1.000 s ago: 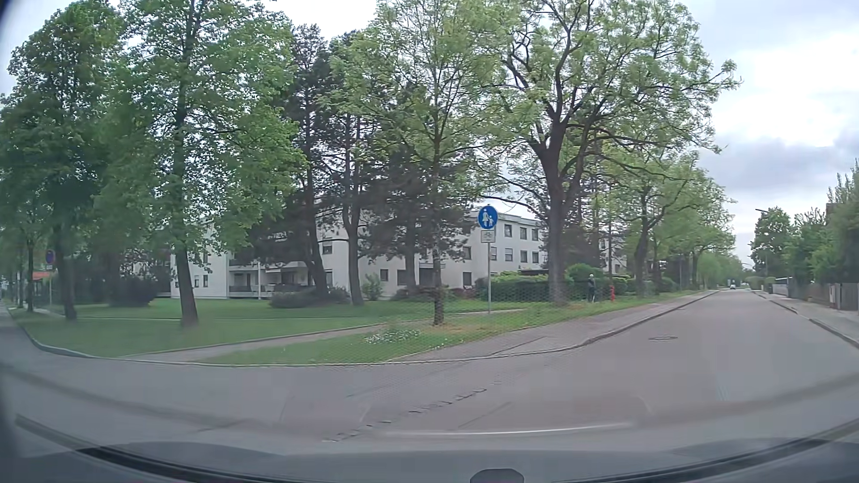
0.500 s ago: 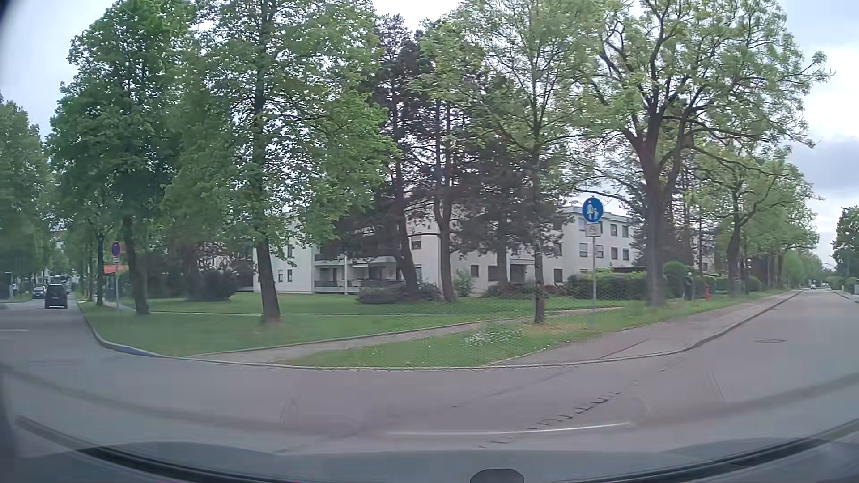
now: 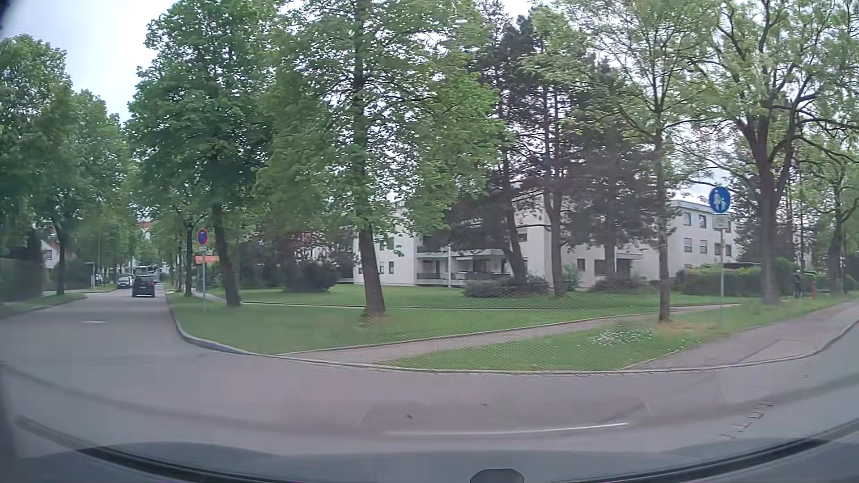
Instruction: Follow the waypoints while adhering to traffic rules and regulations
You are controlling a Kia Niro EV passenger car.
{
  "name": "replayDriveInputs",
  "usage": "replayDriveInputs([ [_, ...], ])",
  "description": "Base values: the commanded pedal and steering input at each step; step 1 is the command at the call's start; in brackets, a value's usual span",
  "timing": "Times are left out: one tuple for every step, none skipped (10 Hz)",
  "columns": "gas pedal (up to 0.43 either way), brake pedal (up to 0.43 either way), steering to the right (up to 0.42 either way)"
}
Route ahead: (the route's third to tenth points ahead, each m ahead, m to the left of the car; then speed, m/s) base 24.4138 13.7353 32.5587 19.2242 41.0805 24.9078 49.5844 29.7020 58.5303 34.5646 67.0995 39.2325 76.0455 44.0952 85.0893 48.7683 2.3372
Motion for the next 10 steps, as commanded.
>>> replayDriveInputs([
  [0.11,0.0,-0.735],
  [0.11,0.0,-0.733],
  [0.11,0.0,-0.729],
  [0.11,0.0,-0.718],
  [0.11,0.0,-0.701],
  [0.11,0.0,-0.675],
  [0.11,0.0,-0.648],
  [0.11,0.0,-0.626],
  [0.11,0.0,-0.6],
  [0.11,0.0,-0.586],
])
